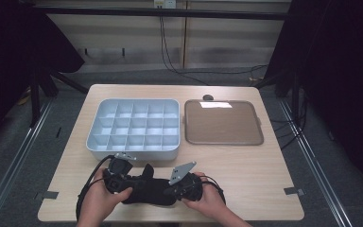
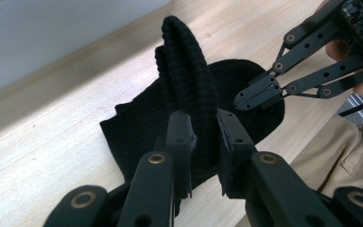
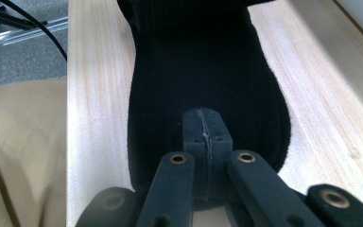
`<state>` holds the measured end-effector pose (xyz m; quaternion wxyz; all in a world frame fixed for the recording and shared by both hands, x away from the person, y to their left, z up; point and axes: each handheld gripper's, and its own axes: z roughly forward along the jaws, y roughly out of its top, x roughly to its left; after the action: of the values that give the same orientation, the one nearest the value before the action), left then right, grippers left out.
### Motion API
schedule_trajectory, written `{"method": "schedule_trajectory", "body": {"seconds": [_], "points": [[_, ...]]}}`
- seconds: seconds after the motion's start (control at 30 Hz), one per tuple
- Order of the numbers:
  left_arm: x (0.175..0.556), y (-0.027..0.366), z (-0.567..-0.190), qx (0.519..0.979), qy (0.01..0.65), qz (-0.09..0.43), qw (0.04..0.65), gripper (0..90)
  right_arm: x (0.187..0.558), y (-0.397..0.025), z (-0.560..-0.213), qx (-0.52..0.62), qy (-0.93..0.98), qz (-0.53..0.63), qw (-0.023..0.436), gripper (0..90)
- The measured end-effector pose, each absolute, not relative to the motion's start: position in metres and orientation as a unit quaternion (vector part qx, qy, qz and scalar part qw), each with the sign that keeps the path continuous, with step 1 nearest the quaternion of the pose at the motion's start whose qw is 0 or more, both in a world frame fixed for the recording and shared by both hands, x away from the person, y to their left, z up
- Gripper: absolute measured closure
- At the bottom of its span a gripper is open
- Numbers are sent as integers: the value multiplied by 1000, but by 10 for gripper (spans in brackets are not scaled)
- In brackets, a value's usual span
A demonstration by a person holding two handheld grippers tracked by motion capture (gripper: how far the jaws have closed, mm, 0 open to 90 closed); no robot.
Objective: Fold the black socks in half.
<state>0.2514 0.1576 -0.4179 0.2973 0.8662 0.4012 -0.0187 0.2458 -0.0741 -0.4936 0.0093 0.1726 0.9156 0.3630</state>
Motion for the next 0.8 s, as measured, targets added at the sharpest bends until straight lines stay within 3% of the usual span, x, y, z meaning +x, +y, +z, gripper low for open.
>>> {"method": "schedule_trajectory", "body": {"seconds": [0.8], "points": [[248,135,-430,880,378,-49,282,771,246,-74,-494,168,916,365,13,899]]}}
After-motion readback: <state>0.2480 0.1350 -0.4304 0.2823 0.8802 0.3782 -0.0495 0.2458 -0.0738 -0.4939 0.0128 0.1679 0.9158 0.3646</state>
